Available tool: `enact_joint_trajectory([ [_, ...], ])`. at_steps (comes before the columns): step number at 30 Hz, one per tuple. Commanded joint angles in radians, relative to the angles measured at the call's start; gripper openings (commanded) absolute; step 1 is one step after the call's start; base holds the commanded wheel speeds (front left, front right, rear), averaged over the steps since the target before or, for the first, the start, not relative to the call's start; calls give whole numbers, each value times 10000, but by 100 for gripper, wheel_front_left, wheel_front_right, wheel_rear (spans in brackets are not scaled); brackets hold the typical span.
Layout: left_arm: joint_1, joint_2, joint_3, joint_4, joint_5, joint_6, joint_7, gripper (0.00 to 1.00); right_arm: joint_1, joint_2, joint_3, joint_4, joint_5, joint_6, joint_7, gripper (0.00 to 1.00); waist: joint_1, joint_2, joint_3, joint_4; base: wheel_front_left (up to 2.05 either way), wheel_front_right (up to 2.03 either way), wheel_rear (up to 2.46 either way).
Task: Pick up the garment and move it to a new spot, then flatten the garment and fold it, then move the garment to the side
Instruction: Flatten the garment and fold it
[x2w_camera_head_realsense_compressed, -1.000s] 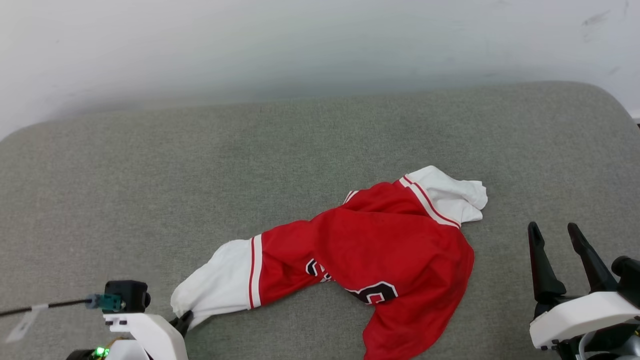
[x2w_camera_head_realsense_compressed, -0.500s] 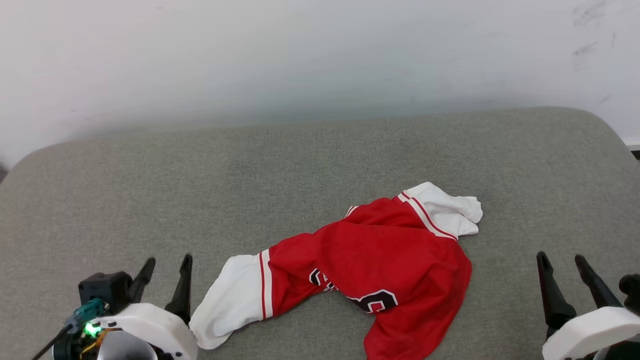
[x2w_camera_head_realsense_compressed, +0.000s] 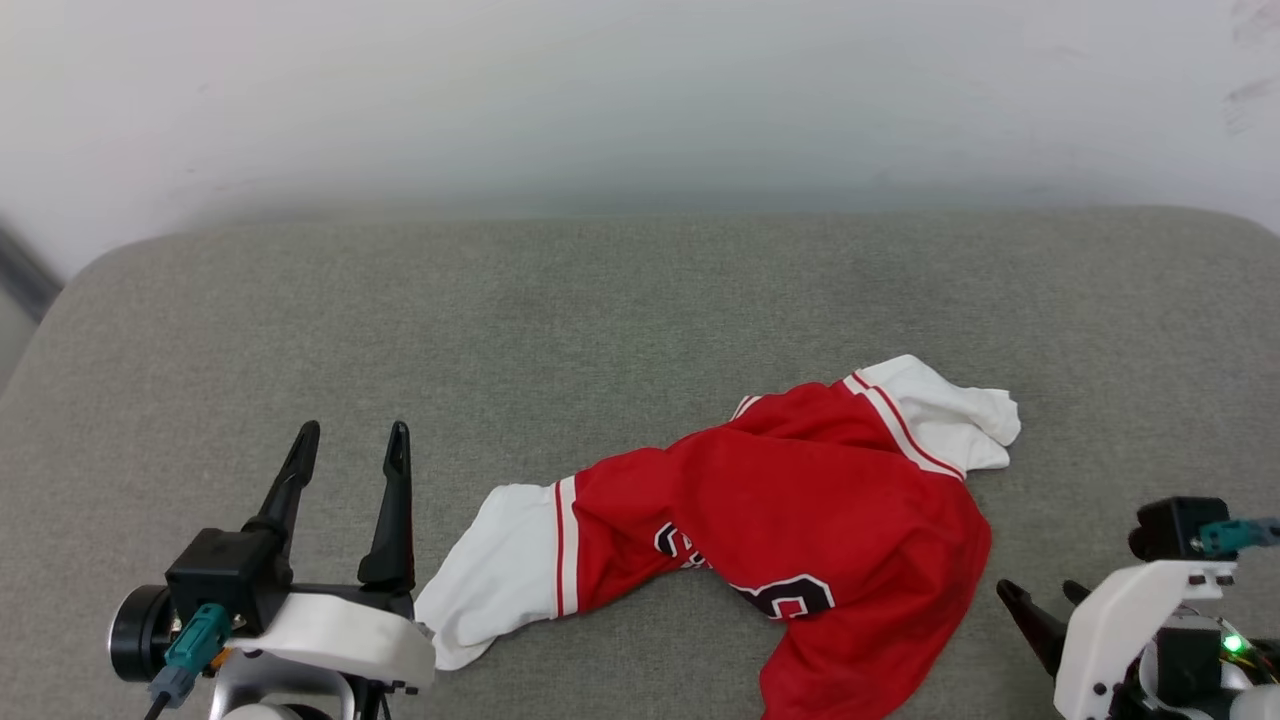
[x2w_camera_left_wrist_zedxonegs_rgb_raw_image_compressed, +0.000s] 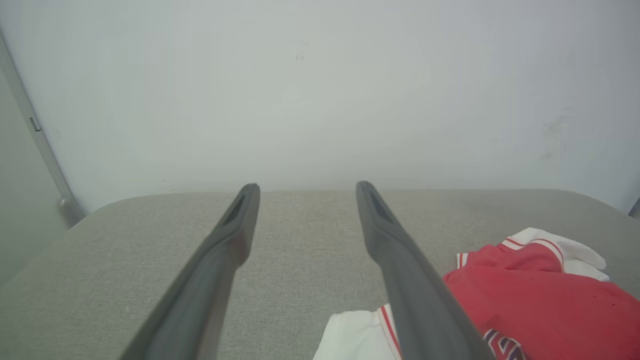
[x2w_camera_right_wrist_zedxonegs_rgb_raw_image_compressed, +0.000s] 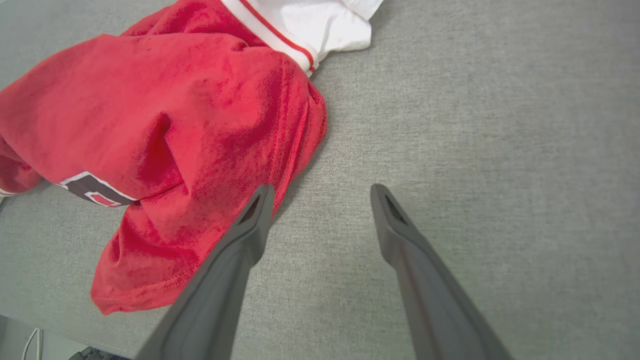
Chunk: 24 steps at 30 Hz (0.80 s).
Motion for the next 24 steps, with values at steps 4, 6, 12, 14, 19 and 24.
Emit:
enact_joint_trajectory([
  [4,-263,-77,-160,-238,171,101,79,100,-734,-253,517,605,411,-3,535,100,0,0,429,433,0,0,0],
  [6,-354,-114,-190,-260,193,107,67,100,-1019,-372,780,958,495,-3,716,100,0,0,550,561,0,0,0],
  [12,-426,-215,-268,-39,118,46,49,100,-1516,-378,1441,2071,850,-3,834,100,0,0,739,737,0,0,0],
  [14,-458,-232,-295,56,92,14,61,100,-1554,-337,1588,2359,1002,-3,800,48,0,0,746,760,0,0,0],
  [19,-421,-184,-306,134,45,22,71,100,-1905,-549,1694,2021,962,-3,205,0,0,0,653,640,0,0,0],
  [24,-383,-71,-304,84,37,12,174,100,-2116,-698,1954,760,518,-3,-307,0,0,0,503,409,0,0,0],
])
